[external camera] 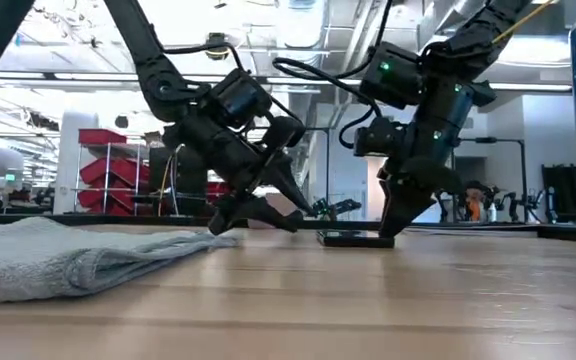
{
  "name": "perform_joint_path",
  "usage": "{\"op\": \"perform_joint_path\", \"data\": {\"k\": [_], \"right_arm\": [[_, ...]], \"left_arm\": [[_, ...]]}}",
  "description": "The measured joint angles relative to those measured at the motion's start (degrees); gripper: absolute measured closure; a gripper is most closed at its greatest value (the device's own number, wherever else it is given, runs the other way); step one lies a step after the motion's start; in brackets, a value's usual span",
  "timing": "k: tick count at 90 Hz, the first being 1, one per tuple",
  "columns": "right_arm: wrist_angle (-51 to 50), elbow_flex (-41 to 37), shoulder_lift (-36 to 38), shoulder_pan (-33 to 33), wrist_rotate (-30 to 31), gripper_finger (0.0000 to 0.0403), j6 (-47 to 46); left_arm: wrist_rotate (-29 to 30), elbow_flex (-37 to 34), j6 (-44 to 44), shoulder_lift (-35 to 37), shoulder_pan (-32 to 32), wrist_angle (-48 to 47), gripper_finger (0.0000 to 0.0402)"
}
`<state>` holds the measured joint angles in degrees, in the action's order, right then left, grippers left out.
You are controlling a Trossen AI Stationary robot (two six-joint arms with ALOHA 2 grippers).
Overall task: Apply microfiber cloth
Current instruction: Spray the back of the cellphone with the cleaning bottle
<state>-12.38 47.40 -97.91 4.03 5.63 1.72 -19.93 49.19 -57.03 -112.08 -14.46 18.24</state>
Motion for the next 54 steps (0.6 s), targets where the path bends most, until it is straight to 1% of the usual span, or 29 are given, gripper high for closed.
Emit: {"op": "perform_joint_path", "data": {"k": [12, 20, 40, 50, 54], "right_arm": [[0.0, 0.0, 0.0, -0.02, 0.15, 0.0403, 0.24], [-0.05, 0.0, 0.0, -0.02, 0.23, 0.0403, 0.43], [0.27, 0.04, 0.0, -0.31, 0.37, 0.0403, 0.44], [1.16, 0.04, 0.0, -0.28, 0.35, 0.0403, 0.42], [1.45, 0.04, 0.0, -0.27, 0.33, 0.0403, 0.32]], "left_arm": [[-2.38, 0.22, -3.42, -2.17, 0.39, 3.27, 0.0267], [-2.58, 0.22, -5.03, -2.7, 0.62, 5.0, 0.0267], [-1.33, 0.33, -3.88, -2.7, 0.51, 4.17, 0.0267], [-0.89, 0.23, -2.28, -2.33, 0.14, 5.43, 0.0267], [0.13, 0.2, -0.85, -1.91, 0.1, 5.88, 0.0267]]}}
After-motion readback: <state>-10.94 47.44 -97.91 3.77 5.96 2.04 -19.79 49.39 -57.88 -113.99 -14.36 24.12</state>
